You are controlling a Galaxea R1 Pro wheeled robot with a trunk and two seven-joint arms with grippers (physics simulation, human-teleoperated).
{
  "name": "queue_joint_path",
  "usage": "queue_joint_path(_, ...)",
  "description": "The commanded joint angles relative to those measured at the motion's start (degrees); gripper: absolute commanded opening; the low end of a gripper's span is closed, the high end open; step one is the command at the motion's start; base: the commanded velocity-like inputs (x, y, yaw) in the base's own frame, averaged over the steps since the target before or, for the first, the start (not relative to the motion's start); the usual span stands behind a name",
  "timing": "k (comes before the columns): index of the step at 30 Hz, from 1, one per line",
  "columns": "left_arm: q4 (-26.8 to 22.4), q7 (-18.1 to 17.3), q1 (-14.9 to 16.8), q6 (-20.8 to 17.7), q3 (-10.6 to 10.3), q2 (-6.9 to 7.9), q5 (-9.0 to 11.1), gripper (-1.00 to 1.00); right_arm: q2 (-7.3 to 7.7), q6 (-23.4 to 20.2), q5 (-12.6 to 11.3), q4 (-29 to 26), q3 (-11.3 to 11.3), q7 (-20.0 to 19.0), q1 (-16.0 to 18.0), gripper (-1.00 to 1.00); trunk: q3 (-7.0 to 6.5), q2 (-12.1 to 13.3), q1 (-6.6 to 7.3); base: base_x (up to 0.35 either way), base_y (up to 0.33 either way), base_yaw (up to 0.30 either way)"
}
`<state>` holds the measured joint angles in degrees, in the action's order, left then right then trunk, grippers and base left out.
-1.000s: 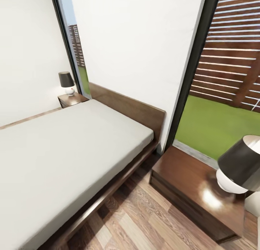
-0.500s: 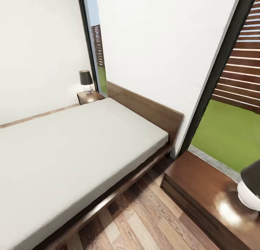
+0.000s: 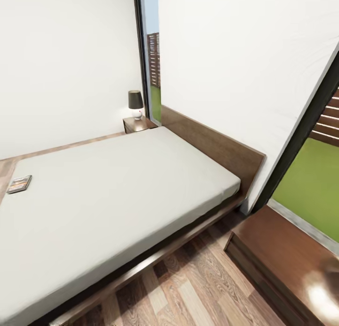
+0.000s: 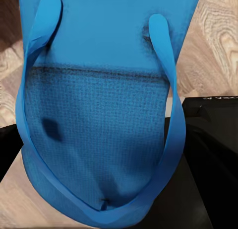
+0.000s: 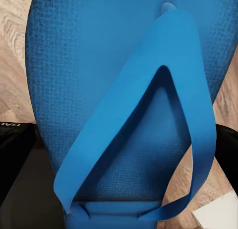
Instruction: In the bedroom, move the book from the bed onto either nightstand, and place the two sandals side by side next to the bed.
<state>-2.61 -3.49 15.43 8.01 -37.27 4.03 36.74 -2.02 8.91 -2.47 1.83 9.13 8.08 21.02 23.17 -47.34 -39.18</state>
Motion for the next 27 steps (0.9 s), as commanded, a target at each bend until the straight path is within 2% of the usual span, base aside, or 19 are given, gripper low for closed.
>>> queue_joint_path(1,0.05,-0.24,0.04,0.16,-0.44,0.01,0.52,-1.00,-0.06,0.32,-0.26,0.19,0.45,0.18,0.08,-1.00,0.06,-0.05,-0.01,0.000,0.000,0.291)
queue_joint_path(27,0.05,-0.25,0.04,0.16,-0.44,0.01,0.53,-1.00,-0.25,0.32,-0.26,0.19,0.45,0.18,0.08,-1.00,0.05,-0.05,-0.01,0.000,0.000,0.291)
